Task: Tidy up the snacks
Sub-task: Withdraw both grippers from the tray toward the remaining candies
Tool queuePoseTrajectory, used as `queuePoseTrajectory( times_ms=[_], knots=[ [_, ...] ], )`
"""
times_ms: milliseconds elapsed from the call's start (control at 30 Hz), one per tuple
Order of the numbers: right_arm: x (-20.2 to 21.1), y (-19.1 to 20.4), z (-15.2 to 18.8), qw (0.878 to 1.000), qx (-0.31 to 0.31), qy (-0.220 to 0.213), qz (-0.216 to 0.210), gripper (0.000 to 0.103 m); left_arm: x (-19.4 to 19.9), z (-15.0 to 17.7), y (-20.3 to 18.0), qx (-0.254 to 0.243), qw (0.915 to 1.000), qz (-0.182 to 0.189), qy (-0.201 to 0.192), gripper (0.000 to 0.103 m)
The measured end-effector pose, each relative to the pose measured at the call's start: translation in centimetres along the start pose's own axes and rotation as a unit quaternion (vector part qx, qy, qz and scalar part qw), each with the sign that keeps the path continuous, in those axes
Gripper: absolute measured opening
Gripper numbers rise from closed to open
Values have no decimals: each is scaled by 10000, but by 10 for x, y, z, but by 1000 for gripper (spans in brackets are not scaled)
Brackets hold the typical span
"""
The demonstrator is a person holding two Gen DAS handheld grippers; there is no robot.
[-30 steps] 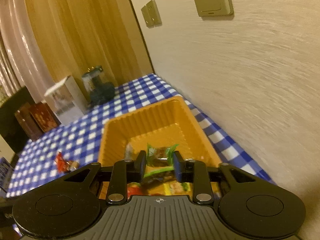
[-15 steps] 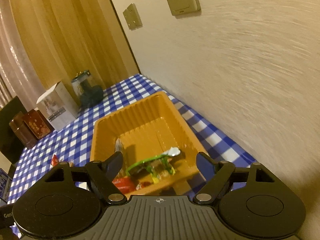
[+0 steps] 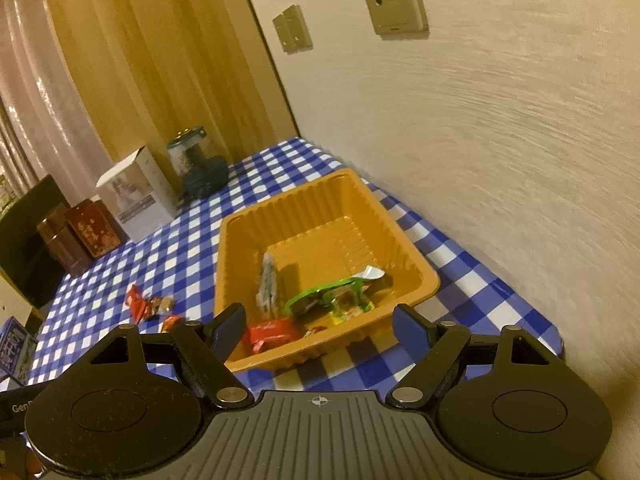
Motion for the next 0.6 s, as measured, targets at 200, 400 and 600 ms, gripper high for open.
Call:
queuePoseTrajectory(
  times_ms=[200,400,600],
  knots=[
    [16,13,9,9999,133,16,-84,80,18,2,2,2,10000,-19,-46,52],
    [28,25,17,9996,234,-13,-145,80,34,4,6,7,9999,-74,-107,54],
    [38,39,23,9992,342,-17,-191,80,51,6,14,57,9998,-130,-161,58]
  ],
)
Point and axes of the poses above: each gripper's, at about its wrist camera, not at the fingertips, and x roughly against the way its jaws point, y to its left, z to its underside, the point moved 10 cm from there along -x, roughly the way its jaws point, and after that the axes turned 15 degrees about z, right-handed, at the moved point
